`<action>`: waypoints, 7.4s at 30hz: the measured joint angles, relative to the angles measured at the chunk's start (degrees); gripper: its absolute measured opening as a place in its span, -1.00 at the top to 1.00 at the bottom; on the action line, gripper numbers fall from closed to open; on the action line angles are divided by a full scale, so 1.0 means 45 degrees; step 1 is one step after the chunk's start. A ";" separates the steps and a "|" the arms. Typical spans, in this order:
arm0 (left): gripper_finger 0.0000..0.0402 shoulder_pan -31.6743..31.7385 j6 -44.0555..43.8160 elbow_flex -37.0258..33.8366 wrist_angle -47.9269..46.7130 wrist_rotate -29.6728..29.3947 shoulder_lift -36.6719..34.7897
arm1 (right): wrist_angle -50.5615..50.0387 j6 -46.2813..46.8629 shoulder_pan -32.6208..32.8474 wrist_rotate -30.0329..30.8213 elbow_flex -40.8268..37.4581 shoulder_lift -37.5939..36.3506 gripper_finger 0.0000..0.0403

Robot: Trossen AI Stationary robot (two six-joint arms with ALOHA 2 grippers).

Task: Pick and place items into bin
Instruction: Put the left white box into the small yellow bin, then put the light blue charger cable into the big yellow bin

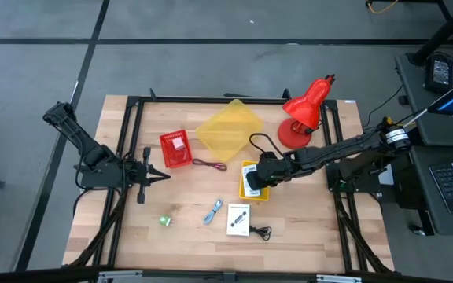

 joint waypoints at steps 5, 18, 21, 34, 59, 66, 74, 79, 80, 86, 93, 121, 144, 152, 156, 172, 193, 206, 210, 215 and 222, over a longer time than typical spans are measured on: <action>0.99 0.0000 0.0000 0.0000 0.0000 0.0002 0.0000 | 0.0000 0.0015 0.0000 0.0000 0.0000 0.0000 0.80; 0.99 0.0000 0.0000 0.0000 0.0000 -0.0001 0.0000 | 0.0000 0.0038 0.0000 -0.0005 0.0000 0.0000 0.80; 0.99 0.0000 0.0000 0.0000 0.0000 -0.0001 0.0000 | 0.0000 0.0047 0.0000 -0.0237 0.0000 -0.0002 0.80; 0.99 -0.0001 0.0000 0.0000 0.0004 0.0002 0.0000 | -0.0005 0.0044 0.0000 -0.0671 0.0000 -0.0005 0.80; 0.99 -0.0001 -0.0001 0.0000 0.0000 0.0002 -0.0005 | -0.0739 0.0379 0.0015 -0.1107 0.0000 -0.0005 0.41; 0.99 0.0000 -0.0003 0.0000 0.0000 0.0002 -0.0003 | -0.0738 0.0328 0.0015 -0.1103 0.0000 -0.0005 0.41; 0.99 -0.0003 -0.0002 0.0000 0.0002 0.0002 -0.0002 | -0.0865 0.0051 0.0019 -0.0495 0.0000 -0.0005 0.70; 0.99 -0.0001 0.0000 0.0000 0.0005 0.0002 -0.0004 | -0.0869 -0.0899 0.0122 0.0476 0.0000 -0.0005 0.97; 0.99 -0.0003 0.0000 0.0000 0.0003 0.0002 -0.0004 | -0.0867 -0.1015 0.0187 0.0781 0.0000 -0.0005 0.96; 0.99 -0.0002 0.0000 0.0000 0.0005 -0.0064 -0.0005 | -0.0783 -0.2306 0.0859 0.3152 0.0000 -0.0005 0.99; 0.99 -0.0002 -0.0773 0.0000 0.0005 -0.0011 -0.0002 | -0.0200 -0.3308 0.1669 0.4673 -0.0023 -0.0005 1.00; 0.99 -0.0001 -0.1323 -0.0092 0.2159 -0.0079 0.0845 | 1.7184 -1.6070 0.2474 0.6508 -0.6266 -0.0539 1.00; 0.99 0.0027 0.0307 -0.1166 0.7266 0.2895 0.3964 | 1.8059 -1.7502 0.2599 0.6484 -0.6373 -0.0538 1.00; 0.99 -0.0019 -0.1290 0.1816 0.2628 0.3904 0.6243 | 1.7955 -1.7335 0.2599 0.6484 -0.6373 -0.0534 1.00; 0.99 -0.0019 -0.2367 0.2936 0.1067 0.4843 0.7199 | 1.7939 -1.7345 0.2599 0.6484 -0.6373 -0.0534 1.00; 0.99 -0.0533 -0.4139 0.5745 -0.1694 0.6537 1.0129 | 1.7898 -1.7366 0.2599 0.6484 -0.6373 -0.0534 1.00; 0.99 0.2097 -0.3147 0.6555 -0.0424 0.6288 1.2532 | 1.7879 -1.7367 0.2603 0.6484 -0.6368 -0.0529 1.00; 0.81 0.3512 -0.4523 0.6552 0.0894 0.5393 1.3659 | 1.7860 -1.7365 0.2603 0.6489 -0.6363 -0.0529 1.00; 0.70 0.3730 -0.4794 0.6552 0.1297 0.5517 1.3885 | 1.7845 -1.7366 0.2603 0.6489 -0.6363 -0.0529 1.00; 0.56 0.3759 -0.4864 0.6552 0.2323 0.6062 1.4354 | 1.7847 -1.7364 0.2599 0.6487 -0.6363 -0.0529 1.00; 0.34 0.3755 -0.6123 0.6552 0.2410 0.6525 1.4975 | 1.7850 -1.7006 0.2603 0.6487 -0.6363 -0.0529 1.00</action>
